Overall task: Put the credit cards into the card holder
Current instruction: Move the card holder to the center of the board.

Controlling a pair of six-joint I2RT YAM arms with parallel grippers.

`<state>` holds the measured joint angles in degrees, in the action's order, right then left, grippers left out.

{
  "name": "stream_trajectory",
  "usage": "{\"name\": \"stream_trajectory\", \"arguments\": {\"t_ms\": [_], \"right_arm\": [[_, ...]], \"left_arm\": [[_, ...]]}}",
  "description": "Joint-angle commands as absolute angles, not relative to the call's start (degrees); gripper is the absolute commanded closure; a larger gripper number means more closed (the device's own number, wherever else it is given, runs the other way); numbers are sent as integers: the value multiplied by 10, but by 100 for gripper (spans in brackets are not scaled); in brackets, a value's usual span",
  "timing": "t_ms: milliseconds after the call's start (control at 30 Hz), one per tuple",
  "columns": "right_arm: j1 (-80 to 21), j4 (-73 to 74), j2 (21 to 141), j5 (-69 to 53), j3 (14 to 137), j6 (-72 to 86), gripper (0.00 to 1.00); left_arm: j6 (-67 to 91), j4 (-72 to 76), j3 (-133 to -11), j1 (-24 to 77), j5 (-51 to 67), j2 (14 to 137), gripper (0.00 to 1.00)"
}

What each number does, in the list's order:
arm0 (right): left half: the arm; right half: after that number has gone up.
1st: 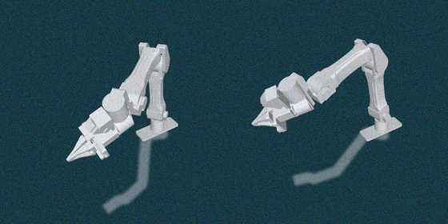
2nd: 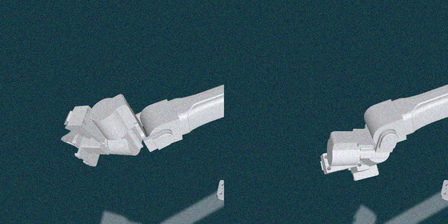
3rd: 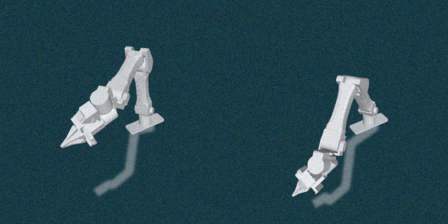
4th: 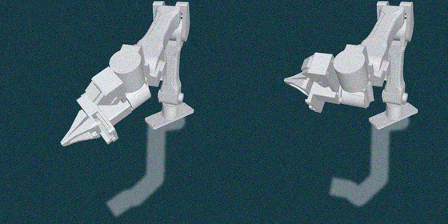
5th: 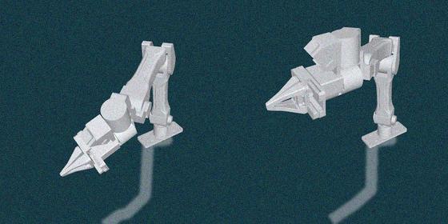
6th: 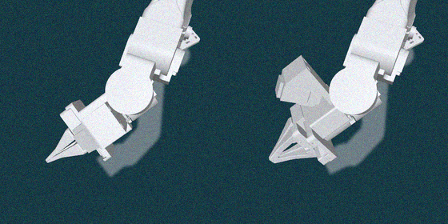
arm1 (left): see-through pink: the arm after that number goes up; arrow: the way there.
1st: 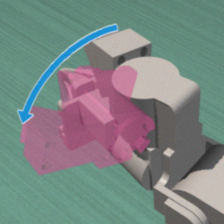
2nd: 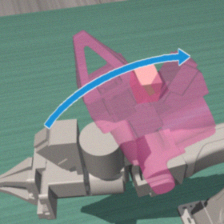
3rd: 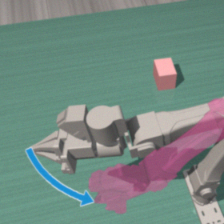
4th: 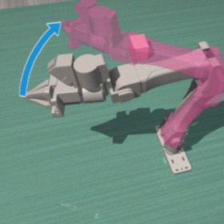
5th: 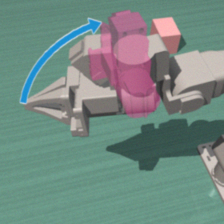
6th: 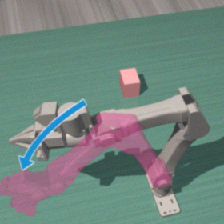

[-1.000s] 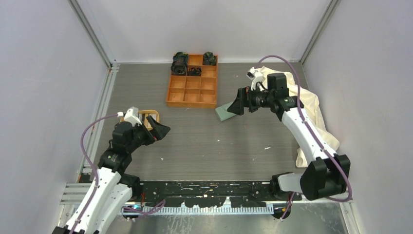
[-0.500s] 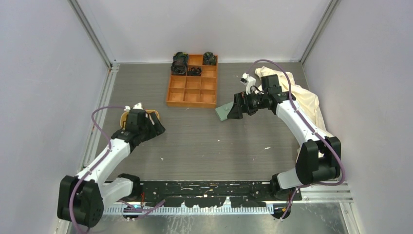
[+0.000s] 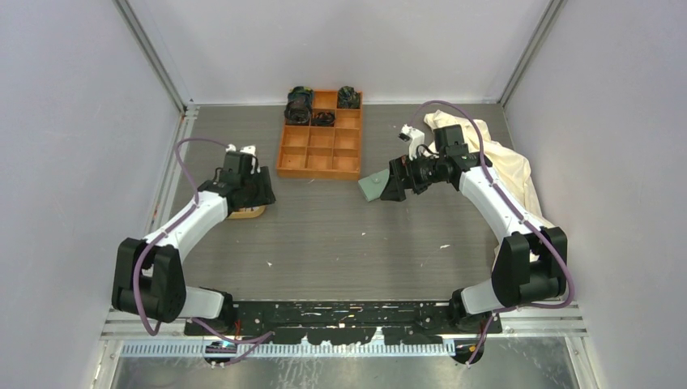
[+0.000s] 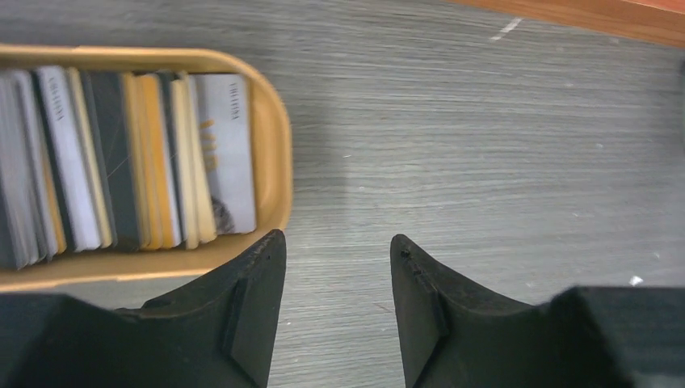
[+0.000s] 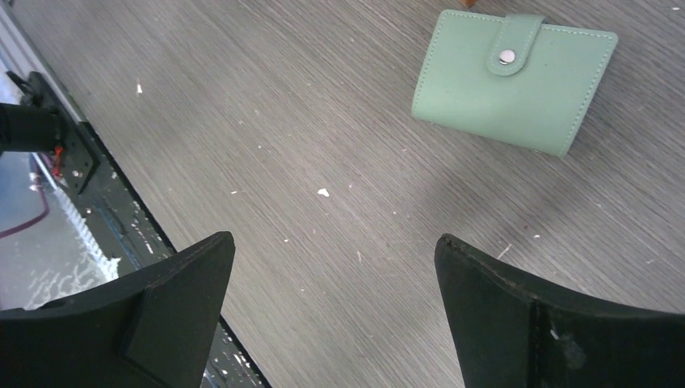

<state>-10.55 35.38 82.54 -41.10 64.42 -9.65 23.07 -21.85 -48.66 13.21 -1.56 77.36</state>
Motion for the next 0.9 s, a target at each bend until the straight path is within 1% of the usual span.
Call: {"name": "stream_trajectory", "arguments": {"t_ms": [0,33,67,133,200,267,333,433,500,567,700,733,867], "right_arm": [[-108,340,828,-367,667,-131,0],[-109,329,835,-348,665,-135,0],[-113,314,846,-324,666,-134,0],[-115,296,892,-280,689,-111,0],[-110,304,953,-246,738,-84,0],[-92,313,1021,-247,798,-46,1],[-79,337,1088,-255,860,-23,9],[-77,368,1161,-257,930,-19,16],[-76,387,1194,-276,960,-10,23],[-76,403,1218,-301,978,-2,28],[-76,424,1237,-350,976,-1,40],[-76,428,1236,-364,970,-1,46],[-74,429,1201,-397,904,5,75]], "left_arm": [[216,-187,-517,137,110,778,49],[228,-159,-507,138,136,777,49],[254,-126,-495,138,189,774,49],[304,-54,-469,138,264,768,49],[353,9,-444,138,312,757,49],[401,62,-412,138,331,736,49],[437,98,-375,138,336,699,49],[461,112,-330,139,324,641,49],[468,102,-311,140,314,604,49],[474,95,-294,140,310,572,49],[489,92,-268,143,304,527,49],[493,91,-263,146,301,521,49],[498,91,-247,177,284,507,50]]}}
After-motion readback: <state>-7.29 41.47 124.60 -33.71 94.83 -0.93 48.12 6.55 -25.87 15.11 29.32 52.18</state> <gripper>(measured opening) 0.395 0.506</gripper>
